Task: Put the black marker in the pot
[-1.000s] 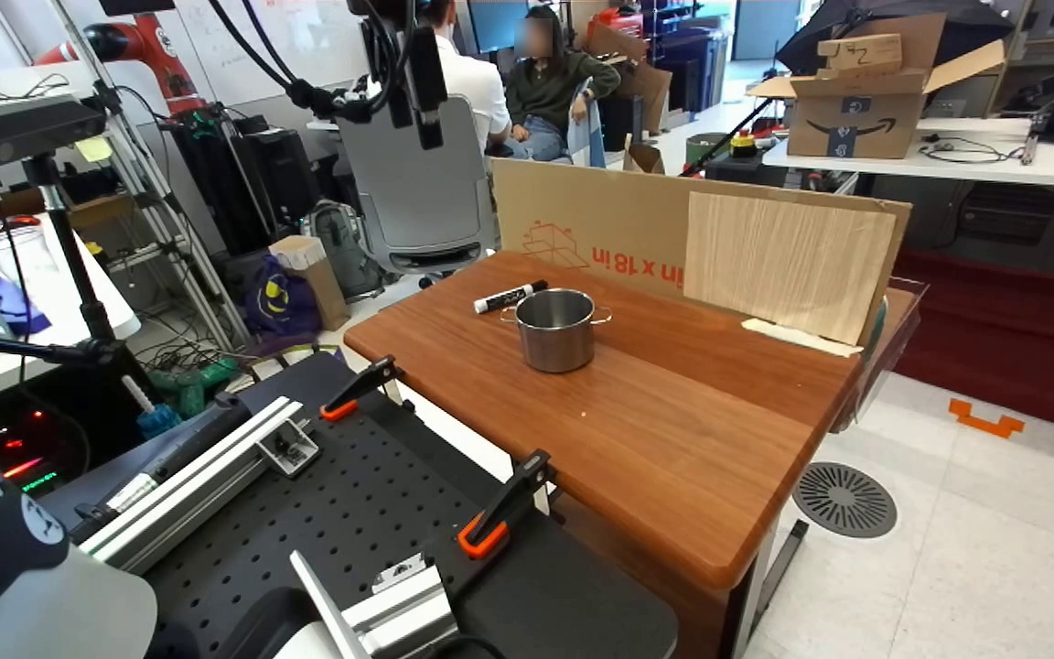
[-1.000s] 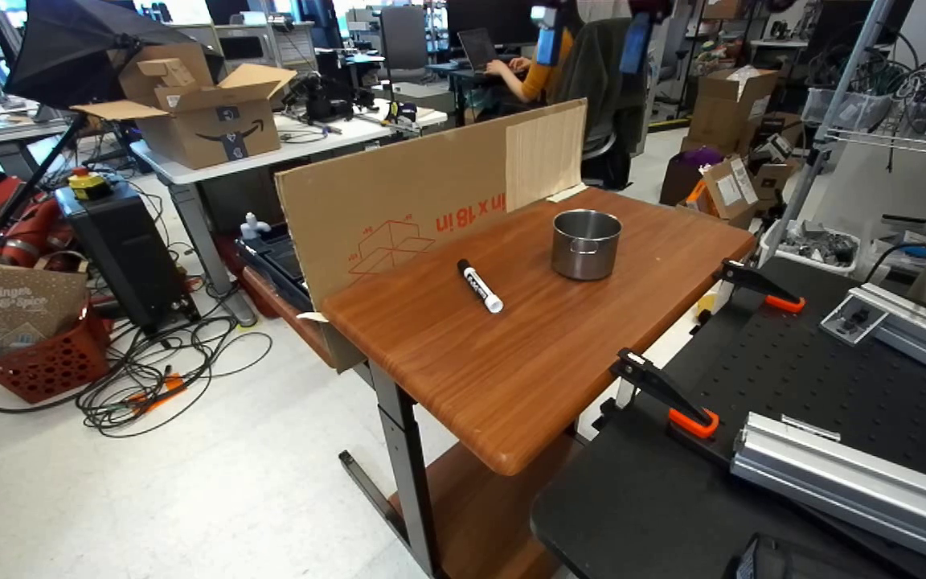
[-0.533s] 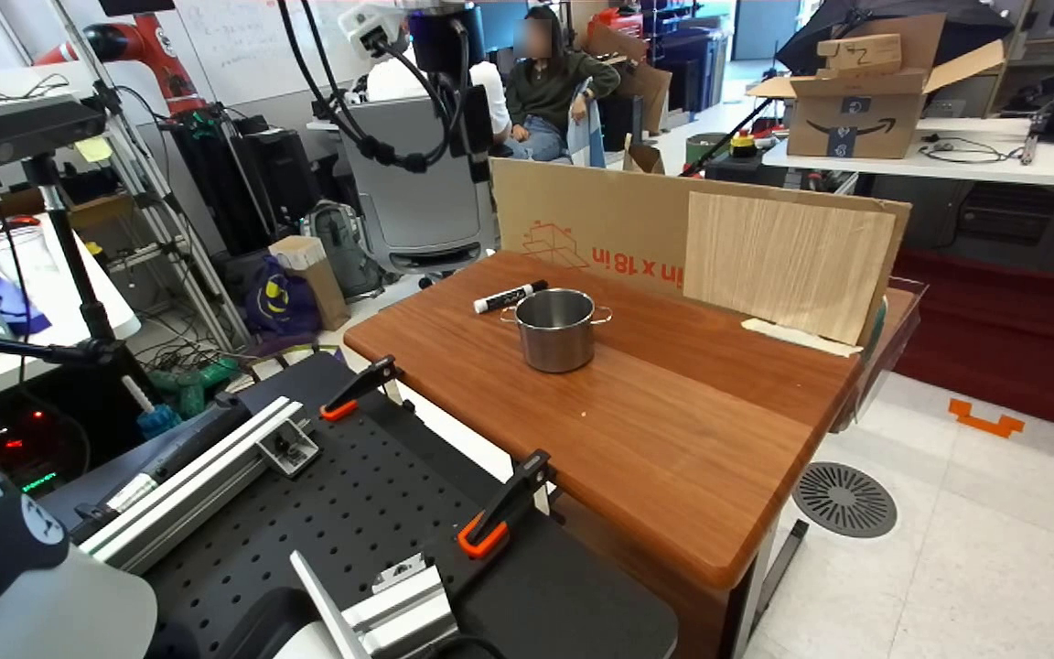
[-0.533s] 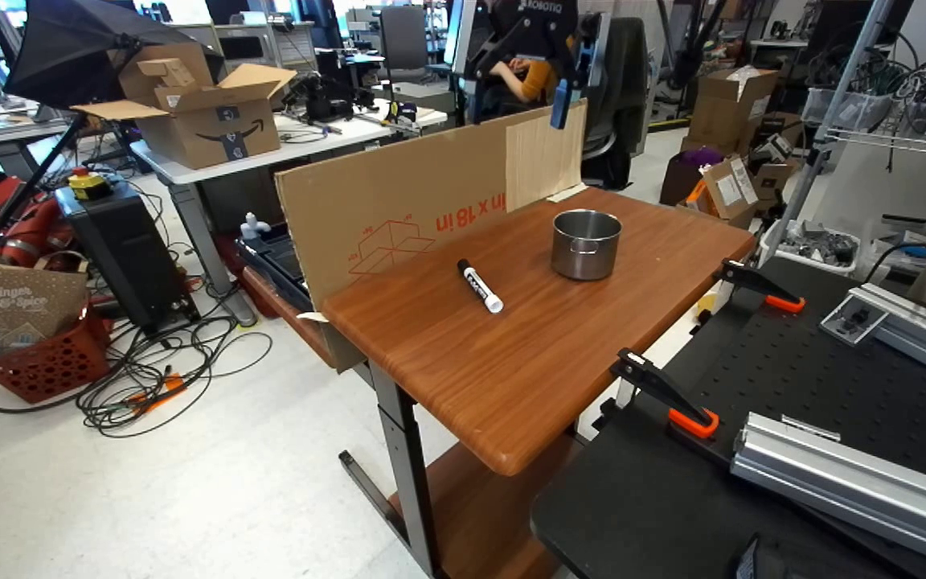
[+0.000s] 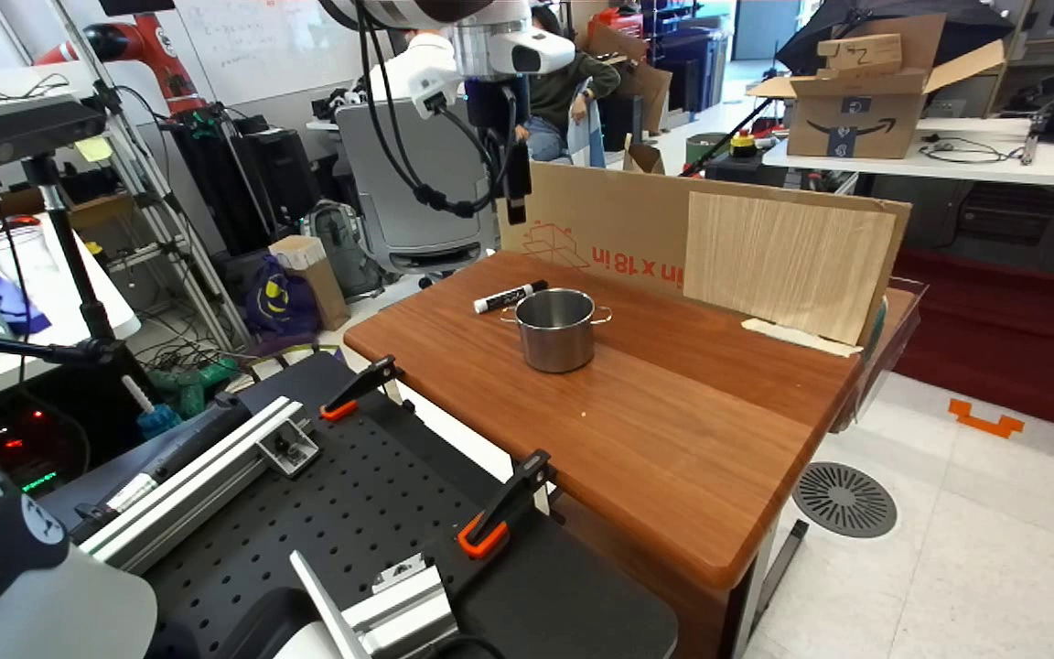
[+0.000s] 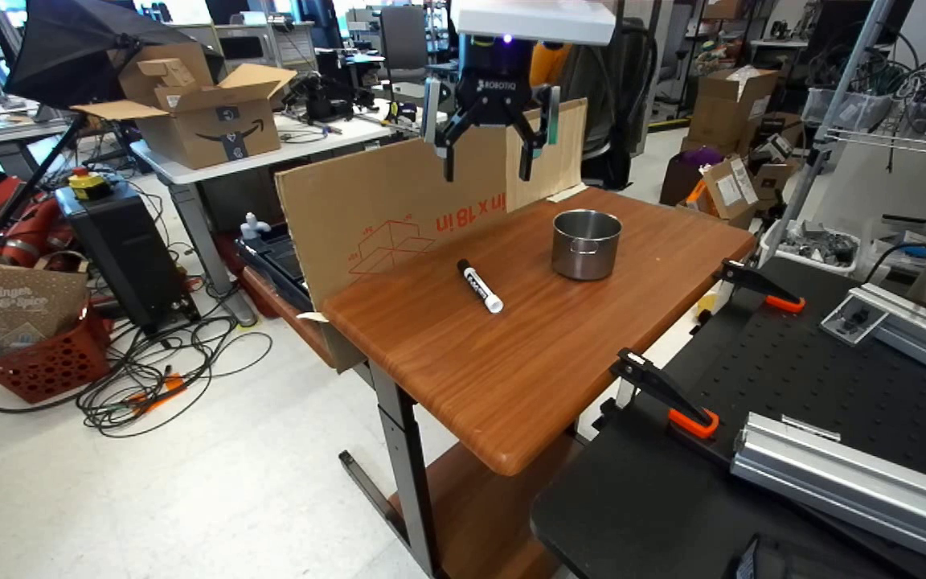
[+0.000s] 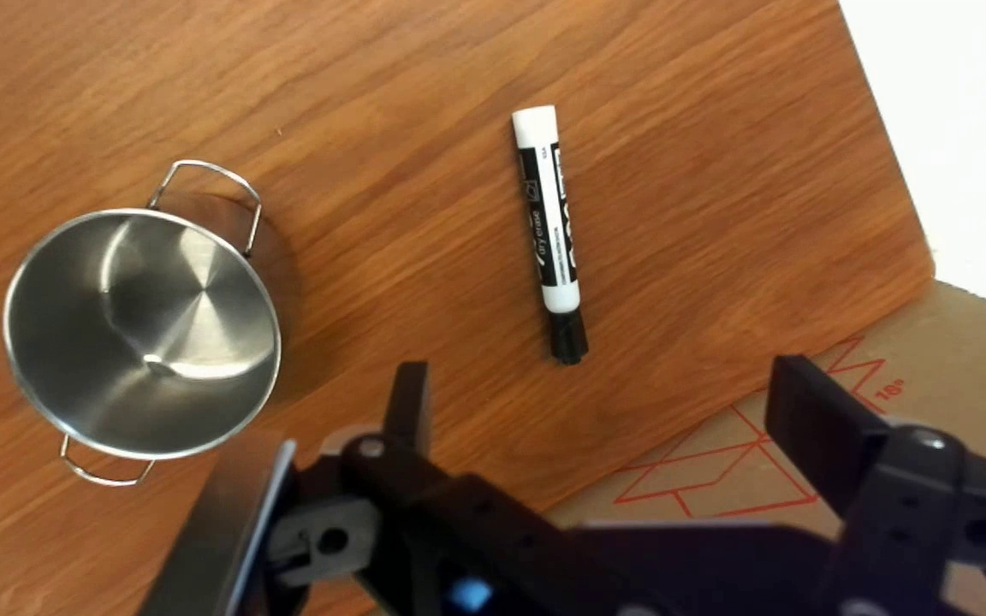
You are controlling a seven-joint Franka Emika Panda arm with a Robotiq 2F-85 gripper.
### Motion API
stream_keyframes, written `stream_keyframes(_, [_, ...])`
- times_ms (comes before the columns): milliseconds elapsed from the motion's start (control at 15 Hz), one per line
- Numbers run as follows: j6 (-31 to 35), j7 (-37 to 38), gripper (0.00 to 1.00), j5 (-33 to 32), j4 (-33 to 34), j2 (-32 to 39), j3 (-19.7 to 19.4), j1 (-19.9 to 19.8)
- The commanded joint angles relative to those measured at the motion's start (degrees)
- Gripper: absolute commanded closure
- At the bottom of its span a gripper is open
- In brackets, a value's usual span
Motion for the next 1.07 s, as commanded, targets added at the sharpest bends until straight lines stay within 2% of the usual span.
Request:
stream_keyframes(0, [0.54, 2.95, 0.0, -1.99, 4.26, 5.21, -2.83, 3.35])
stream_keyframes(467, [0.05, 7.6, 0.0, -5.72, 9.57, 13.91, -6.5, 8.45])
stream_keyframes(1000, [-1.23, 9.63, 0.0, -6.61, 16.57, 22.63, -9.01, 11.29])
